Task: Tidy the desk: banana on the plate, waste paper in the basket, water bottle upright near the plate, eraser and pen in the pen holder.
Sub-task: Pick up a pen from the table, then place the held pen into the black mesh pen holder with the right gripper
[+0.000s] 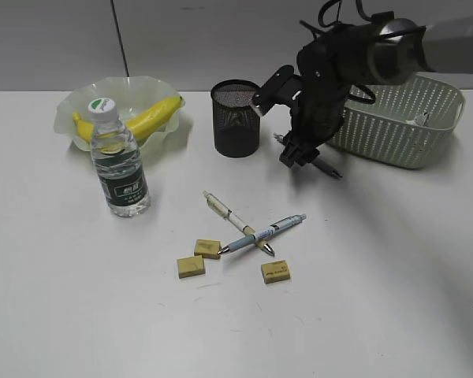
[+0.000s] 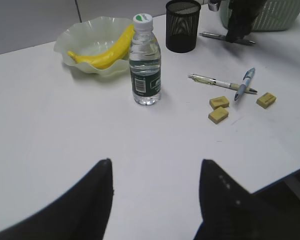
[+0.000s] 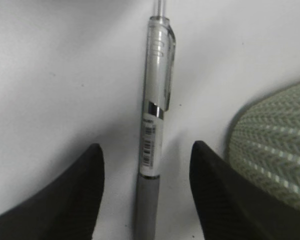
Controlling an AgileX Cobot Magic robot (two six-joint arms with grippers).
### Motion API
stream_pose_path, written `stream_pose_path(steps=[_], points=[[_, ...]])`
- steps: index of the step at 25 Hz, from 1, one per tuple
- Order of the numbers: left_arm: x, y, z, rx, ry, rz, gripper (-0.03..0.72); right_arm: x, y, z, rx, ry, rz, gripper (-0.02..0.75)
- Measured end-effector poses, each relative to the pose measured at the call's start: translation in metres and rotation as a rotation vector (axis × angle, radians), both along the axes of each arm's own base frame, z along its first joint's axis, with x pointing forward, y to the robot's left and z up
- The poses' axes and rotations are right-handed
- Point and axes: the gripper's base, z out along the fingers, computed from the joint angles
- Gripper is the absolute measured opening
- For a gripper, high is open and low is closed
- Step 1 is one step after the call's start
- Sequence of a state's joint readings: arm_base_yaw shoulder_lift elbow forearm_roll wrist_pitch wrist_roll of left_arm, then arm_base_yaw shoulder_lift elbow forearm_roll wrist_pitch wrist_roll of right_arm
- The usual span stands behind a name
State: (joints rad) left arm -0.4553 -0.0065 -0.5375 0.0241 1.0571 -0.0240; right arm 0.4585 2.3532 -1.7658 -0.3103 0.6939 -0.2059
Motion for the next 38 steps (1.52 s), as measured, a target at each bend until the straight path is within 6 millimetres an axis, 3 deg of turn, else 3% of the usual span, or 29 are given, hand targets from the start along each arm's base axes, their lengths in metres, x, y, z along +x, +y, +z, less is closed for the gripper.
stream_pose_path(steps=[4,12,17,23,33,38], points=[[0.000,0.000,0.000,0.000,0.000,0.000,0.413,0.001,0.001,-0.011,-0.002,0.008,0.014,0.439],[0.000,0.000,0.000,0.000,0.000,0.000,0.407,0.006,0.003,-0.013,0.002,-0.020,0.029,0.408],[0.000,0.000,0.000,0.000,0.000,0.000,0.402,0.005,0.003,-0.015,-0.002,-0.014,0.028,0.300],[0.000,0.000,0.000,0.000,0.000,0.000,0.401,0.005,0.002,-0.016,-0.017,-0.006,0.033,0.097],[0.000,0.000,0.000,0.000,0.000,0.000,0.395,0.002,0.000,-0.013,-0.032,0.029,0.018,0.097],[0.000,0.000,0.000,0.000,0.000,0.000,0.395,-0.003,0.000,0.008,0.001,0.052,-0.019,0.097]])
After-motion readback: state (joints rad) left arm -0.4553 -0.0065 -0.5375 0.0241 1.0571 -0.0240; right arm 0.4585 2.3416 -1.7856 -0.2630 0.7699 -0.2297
